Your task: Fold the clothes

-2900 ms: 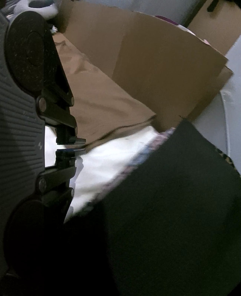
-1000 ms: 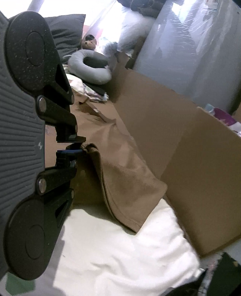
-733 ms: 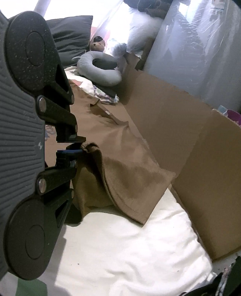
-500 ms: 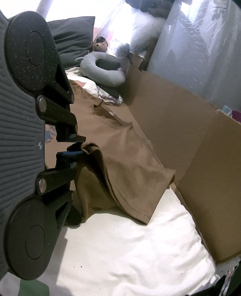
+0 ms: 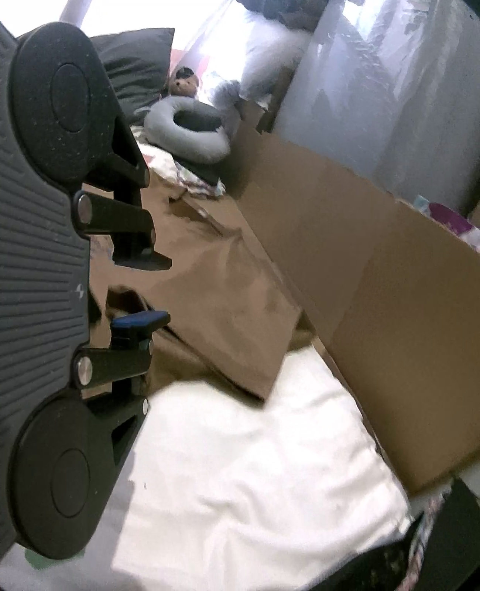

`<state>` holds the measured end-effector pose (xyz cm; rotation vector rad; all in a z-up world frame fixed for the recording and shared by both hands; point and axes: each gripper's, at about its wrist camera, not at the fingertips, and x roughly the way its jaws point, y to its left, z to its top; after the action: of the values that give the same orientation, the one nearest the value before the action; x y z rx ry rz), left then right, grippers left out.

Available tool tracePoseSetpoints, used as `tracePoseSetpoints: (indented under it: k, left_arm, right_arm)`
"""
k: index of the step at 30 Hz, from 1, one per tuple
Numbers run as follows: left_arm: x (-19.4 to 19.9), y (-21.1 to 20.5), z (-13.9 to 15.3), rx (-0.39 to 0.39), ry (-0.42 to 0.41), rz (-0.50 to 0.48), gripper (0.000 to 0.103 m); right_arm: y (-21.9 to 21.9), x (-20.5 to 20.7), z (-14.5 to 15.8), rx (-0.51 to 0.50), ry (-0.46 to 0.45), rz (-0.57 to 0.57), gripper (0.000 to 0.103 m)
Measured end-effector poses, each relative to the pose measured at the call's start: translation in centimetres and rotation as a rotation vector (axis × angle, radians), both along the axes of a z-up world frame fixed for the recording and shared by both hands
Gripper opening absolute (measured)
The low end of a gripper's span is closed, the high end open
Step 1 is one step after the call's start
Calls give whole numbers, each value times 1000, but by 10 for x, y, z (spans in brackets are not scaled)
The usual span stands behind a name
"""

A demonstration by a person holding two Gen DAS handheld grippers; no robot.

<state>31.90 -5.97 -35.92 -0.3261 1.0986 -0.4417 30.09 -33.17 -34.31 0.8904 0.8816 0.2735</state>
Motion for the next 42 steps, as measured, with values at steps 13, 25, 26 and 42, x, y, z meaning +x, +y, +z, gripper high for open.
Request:
tracePoseSetpoints:
  k: [13,25,26,42]
  left_arm:
    - [10,4,6,167,-108,-2,58]
    - [20,-3,-15,156,-112,-23,37]
    - [21,-3,-16,150,-110,-24,26]
    - [6,-3,18,97,-120,-52,6]
  right_arm:
    - [-5,-2,-31,-158,52,19,35]
    - [34,8,-52,-361,49,148,35]
    - [37,10,-51,-374,42,152,35]
    - [23,13,-61,-366,59,101,10]
